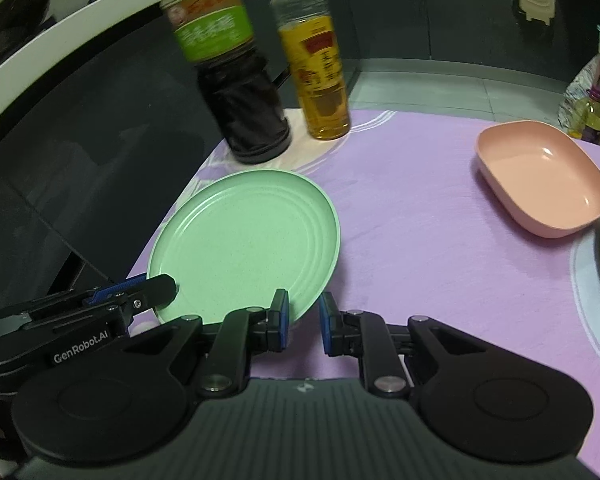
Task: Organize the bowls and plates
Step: 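Carry the green plate with the left gripper onto the bowl stack and release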
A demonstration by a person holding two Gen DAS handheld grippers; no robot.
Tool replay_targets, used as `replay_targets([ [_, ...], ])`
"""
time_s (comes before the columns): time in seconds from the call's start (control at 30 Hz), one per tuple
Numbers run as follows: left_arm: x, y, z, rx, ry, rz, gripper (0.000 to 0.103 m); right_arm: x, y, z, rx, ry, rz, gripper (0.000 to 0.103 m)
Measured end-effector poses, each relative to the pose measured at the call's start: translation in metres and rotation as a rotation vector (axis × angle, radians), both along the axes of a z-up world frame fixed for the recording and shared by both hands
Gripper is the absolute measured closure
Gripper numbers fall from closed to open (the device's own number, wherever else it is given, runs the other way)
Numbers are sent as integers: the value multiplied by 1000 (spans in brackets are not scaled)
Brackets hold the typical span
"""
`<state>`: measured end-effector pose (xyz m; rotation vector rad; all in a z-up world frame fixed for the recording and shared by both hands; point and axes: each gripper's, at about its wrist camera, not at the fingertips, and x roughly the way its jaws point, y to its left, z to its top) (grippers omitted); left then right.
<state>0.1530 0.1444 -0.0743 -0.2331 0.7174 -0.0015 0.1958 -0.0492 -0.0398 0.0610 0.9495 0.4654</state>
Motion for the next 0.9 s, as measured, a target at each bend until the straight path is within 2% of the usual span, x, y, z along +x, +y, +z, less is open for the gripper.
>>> replay_targets([
  [0.37,-10,16,-12,-34,26,13,86,-7,23,-4,-57,30,31,99],
  [0.6,-12,15,-12,-24,15,6,86,-11,25,-5,-74,37,23,99],
  [0.9,-11,19,-18,-10,44,29,85,-6,32,-12,-74,61,26,99],
])
